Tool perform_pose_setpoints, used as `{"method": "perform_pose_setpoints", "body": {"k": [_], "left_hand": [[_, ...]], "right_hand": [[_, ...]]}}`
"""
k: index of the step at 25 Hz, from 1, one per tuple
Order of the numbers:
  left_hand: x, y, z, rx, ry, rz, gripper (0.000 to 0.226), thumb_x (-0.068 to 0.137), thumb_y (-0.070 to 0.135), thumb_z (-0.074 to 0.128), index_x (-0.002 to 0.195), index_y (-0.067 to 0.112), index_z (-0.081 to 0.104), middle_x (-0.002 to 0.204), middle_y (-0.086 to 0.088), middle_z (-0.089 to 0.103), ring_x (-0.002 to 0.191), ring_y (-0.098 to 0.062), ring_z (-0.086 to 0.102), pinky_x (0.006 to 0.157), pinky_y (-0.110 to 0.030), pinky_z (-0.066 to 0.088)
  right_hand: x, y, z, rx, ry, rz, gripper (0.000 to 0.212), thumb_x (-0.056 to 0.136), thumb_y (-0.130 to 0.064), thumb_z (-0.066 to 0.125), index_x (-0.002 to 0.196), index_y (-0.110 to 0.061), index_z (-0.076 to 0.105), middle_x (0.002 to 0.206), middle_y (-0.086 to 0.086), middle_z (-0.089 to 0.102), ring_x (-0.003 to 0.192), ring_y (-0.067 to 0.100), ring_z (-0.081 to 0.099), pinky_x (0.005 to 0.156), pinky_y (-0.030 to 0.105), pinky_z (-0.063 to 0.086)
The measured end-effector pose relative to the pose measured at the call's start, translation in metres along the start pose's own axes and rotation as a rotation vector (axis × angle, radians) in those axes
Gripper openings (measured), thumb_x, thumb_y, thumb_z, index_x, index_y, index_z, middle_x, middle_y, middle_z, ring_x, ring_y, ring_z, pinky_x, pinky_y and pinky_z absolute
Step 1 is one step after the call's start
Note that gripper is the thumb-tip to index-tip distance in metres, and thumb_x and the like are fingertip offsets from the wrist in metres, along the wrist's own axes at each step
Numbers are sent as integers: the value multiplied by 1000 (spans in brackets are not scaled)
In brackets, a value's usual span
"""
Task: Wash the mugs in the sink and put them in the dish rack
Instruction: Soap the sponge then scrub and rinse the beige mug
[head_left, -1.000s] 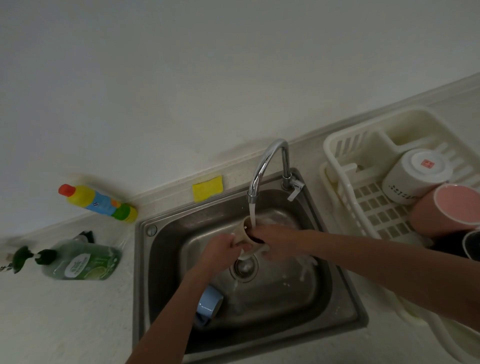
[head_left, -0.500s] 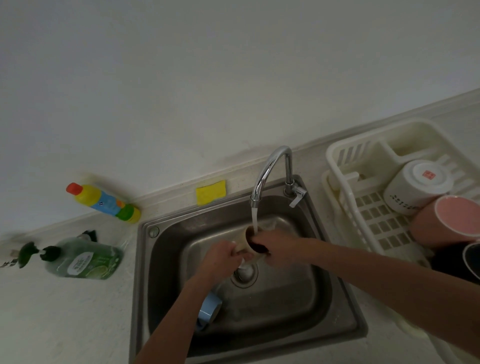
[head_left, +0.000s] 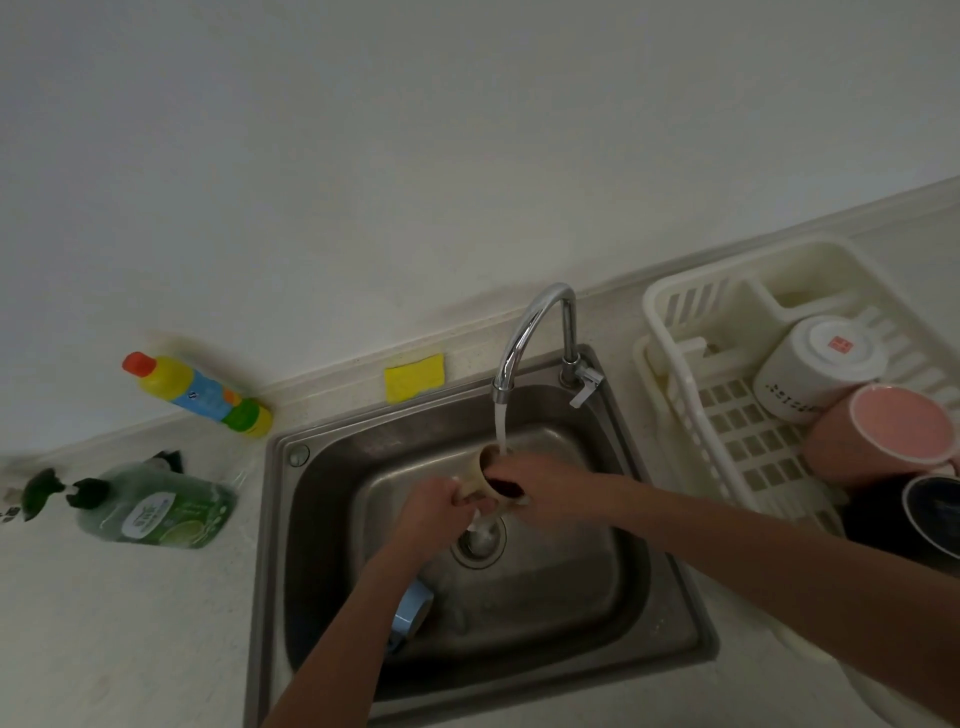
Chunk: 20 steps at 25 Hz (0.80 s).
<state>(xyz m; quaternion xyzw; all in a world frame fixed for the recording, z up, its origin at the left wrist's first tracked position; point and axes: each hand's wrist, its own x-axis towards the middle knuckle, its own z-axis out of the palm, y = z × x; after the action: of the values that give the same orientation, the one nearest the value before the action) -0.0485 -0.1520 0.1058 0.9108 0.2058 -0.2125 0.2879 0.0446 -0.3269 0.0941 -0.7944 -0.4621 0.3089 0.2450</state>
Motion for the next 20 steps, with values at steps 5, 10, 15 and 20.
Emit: {"method": "perform_pose_setpoints", "body": {"k": [5, 10, 15, 20], "left_hand": [[1, -6, 8, -25, 4, 24, 23, 87, 37, 71, 71, 21, 65, 68, 1, 65, 57, -6, 55, 60, -24, 50], [6, -9, 12, -118, 48, -6, 24, 86, 38, 72, 75, 17, 67, 73, -5, 70, 60, -12, 61, 67, -32, 57], [0, -10, 13, -144, 40, -5, 24, 86, 39, 72, 76, 18, 68, 72, -3, 71, 68, -19, 69, 71, -35, 60], [-2, -11, 7, -109, 23, -3, 23, 87, 36, 71, 73, 19, 64, 71, 1, 66, 60, -7, 58, 64, -26, 54]], "right_hand": [[-3, 1, 0, 6, -157, 20, 35, 89, -15, 67, 124, -17, 61, 120, 2, 64, 109, 18, 61, 96, 29, 50], [-2, 5, -3, -16, -111, 28, 35, 89, -18, 68, 123, -18, 61, 120, 1, 64, 110, 18, 61, 92, 25, 47], [-2, 7, 4, -114, 54, 16, 45, 85, -22, 70, 128, -27, 55, 127, -3, 61, 115, 14, 57, 103, 34, 44], [2, -1, 0, -41, -32, 12, 37, 87, -24, 69, 122, -26, 58, 117, -7, 63, 105, 9, 60, 90, 22, 49]]}}
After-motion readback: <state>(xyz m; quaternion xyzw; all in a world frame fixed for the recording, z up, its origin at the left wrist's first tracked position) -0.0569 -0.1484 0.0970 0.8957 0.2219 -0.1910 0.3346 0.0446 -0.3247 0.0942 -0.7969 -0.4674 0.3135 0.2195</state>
